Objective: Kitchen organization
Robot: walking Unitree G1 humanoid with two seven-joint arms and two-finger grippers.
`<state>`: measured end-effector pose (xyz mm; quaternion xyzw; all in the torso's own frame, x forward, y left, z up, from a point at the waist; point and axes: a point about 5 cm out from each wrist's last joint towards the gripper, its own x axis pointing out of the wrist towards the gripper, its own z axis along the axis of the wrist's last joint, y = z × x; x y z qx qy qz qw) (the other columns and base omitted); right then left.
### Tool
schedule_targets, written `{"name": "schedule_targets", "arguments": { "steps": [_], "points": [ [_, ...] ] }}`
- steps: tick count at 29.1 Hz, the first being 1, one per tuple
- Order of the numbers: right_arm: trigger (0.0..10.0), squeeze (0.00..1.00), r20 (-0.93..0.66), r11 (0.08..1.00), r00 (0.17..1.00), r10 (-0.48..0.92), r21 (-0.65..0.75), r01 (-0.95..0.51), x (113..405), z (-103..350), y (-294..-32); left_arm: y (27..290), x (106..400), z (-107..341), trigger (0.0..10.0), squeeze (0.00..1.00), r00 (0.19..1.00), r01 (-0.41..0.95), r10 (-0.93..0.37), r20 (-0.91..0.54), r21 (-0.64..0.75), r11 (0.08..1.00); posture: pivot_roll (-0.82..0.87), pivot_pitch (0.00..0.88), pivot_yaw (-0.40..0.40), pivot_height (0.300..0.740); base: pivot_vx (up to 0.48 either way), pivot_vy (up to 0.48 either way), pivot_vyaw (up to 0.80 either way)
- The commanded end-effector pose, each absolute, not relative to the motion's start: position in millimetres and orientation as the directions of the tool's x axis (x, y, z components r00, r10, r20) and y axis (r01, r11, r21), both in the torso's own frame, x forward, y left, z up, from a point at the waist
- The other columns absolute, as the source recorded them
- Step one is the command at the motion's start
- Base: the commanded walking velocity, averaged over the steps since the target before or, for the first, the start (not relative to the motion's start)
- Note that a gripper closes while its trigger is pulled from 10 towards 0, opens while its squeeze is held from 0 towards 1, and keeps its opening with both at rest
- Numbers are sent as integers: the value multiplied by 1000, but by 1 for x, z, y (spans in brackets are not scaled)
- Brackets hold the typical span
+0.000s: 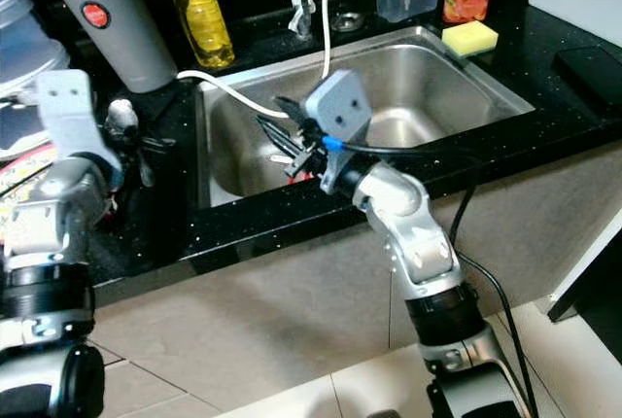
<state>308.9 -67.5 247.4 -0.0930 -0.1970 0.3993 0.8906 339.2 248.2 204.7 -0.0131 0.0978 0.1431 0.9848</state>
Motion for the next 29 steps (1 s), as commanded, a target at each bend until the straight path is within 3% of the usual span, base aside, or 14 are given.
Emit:
{"name": "schedule_targets", "arguments": {
  "steps": [1,9,10,13,16,19,22,26,29],
  "points": [
    [10000,0,244,659,613,752,-320,-681,311,245,-66,249,334,197,10000,0,927,-302,291,-235,-9,953,-94,0,131,740,0,0,0],
    [10000,0,151,651,641,753,-313,-691,314,246,-77,239,326,193,10000,0,925,-287,307,-224,116,951,-92,0,129,740,0,0,0],
    [10000,0,150,708,696,702,-250,-660,322,255,-84,239,325,194,10000,0,924,-289,309,-225,115,950,-95,0,129,740,0,0,0],
    [10000,0,121,743,736,666,-182,-644,330,267,-90,238,325,195,10000,0,924,-294,311,-224,109,950,-92,0,128,740,0,0,0],
    [10000,0,88,714,711,697,-178,-677,330,276,-86,238,325,196,10000,0,924,-297,314,-218,106,949,-93,0,128,740,0,0,0],
    [10000,0,157,729,712,684,-128,-672,333,308,-82,237,326,200,10000,0,927,-301,317,-202,108,948,-96,0,122,740,0,0,0],
    [10000,0,48,705,705,707,34,-709,346,311,-81,235,326,203,10000,0,929,-302,318,-190,106,947,-97,0,121,740,0,0,0],
    [10000,0,-40,723,725,688,-45,-689,355,309,-81,236,326,209,10000,0,931,-312,329,-161,122,942,-94,0,117,740,0,0,0],
    [10000,0,-78,659,660,747,-43,-751,353,311,-73,245,325,224,10000,0,922,-358,374,-101,146,922,-89,0,112,740,0,0,0]
  ]
}}
